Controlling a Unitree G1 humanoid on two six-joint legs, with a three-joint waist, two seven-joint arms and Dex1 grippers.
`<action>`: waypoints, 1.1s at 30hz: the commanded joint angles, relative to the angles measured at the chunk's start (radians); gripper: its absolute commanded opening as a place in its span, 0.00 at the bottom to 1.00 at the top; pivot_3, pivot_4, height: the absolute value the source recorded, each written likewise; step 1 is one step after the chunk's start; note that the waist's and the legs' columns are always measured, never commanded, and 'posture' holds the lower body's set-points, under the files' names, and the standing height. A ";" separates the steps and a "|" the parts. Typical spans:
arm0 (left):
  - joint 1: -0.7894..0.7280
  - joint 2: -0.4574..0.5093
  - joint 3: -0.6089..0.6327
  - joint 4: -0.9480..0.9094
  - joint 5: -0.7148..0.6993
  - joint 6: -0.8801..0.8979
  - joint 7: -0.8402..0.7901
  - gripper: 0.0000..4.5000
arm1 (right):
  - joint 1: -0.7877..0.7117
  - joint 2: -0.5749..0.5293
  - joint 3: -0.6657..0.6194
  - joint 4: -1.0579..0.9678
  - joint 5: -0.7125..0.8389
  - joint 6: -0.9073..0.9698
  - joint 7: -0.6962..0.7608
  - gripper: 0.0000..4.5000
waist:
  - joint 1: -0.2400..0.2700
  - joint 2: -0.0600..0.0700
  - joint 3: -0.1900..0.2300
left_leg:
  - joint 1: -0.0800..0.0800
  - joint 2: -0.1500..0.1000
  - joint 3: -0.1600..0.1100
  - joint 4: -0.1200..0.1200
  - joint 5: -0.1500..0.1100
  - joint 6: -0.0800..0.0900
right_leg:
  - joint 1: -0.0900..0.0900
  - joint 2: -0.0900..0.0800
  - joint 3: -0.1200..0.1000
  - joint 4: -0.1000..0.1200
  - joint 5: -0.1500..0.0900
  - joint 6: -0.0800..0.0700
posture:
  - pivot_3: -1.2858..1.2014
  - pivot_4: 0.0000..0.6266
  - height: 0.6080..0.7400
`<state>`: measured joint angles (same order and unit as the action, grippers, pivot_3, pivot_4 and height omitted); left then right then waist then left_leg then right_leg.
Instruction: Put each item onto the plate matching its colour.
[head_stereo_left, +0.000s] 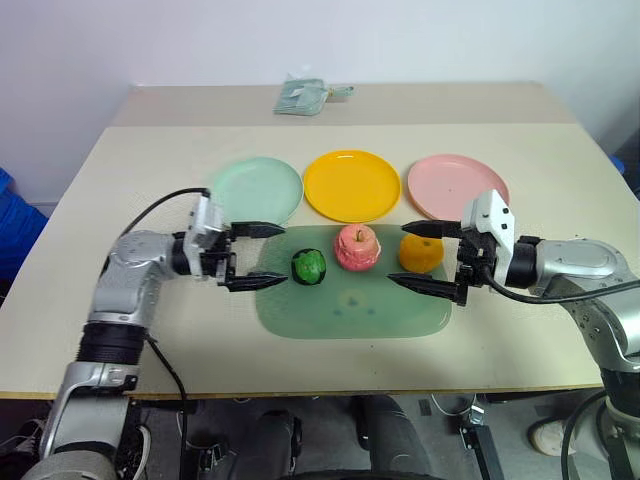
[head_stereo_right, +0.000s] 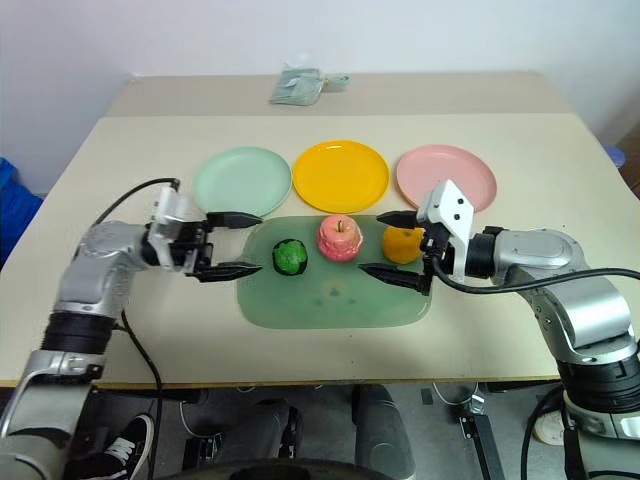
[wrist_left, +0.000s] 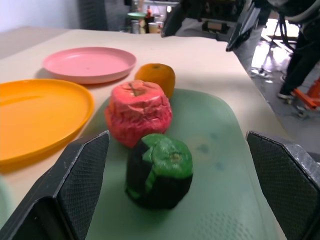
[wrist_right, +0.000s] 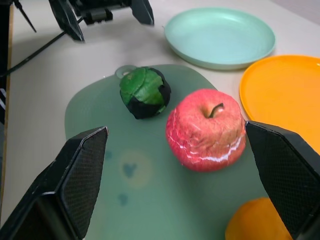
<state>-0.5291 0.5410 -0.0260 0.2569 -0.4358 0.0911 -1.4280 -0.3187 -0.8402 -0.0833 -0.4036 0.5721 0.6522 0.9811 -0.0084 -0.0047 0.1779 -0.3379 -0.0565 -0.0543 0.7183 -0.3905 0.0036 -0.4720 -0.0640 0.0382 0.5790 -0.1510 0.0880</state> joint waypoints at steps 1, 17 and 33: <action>-0.034 -0.034 -0.043 0.044 0.086 -0.113 0.033 1.00 | 0.001 -0.021 -0.003 -0.027 -0.002 -0.002 0.004 0.99 | 0.000 0.000 0.000 | 0.000 0.000 0.000 0.000 0.000 0.000 | 0.000 0.000 0.000 0.000 0.000 0.000 | 0.52 0.24 1.00; -0.067 -0.149 -0.088 0.286 0.203 -0.350 0.081 0.62 | 0.004 -0.006 -0.031 -0.023 0.008 -0.009 -0.028 1.00 | 0.001 0.000 0.000 | 0.000 0.000 0.000 0.000 0.000 0.001 | 0.000 0.000 0.000 0.000 0.000 0.000 | 0.52 0.24 1.00; -0.238 -0.135 0.166 0.447 0.232 -0.321 0.698 0.53 | -0.043 0.033 -0.001 0.023 -0.008 -0.041 -0.046 1.00 | 0.001 0.000 0.000 | 0.000 0.000 0.000 0.000 0.002 -0.004 | 0.000 0.000 0.000 0.000 0.000 0.000 | 0.52 0.24 1.00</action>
<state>-0.7424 0.4100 0.1108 0.6680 -0.2390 -0.2082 -0.8534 -0.3335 -0.8112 -0.0823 -0.3805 0.5641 0.6314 0.9352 -0.0071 -0.0049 0.1778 -0.3376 -0.0564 -0.0545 0.7184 -0.3883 -0.0005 -0.4721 -0.0641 0.0382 0.5792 -0.1509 0.0882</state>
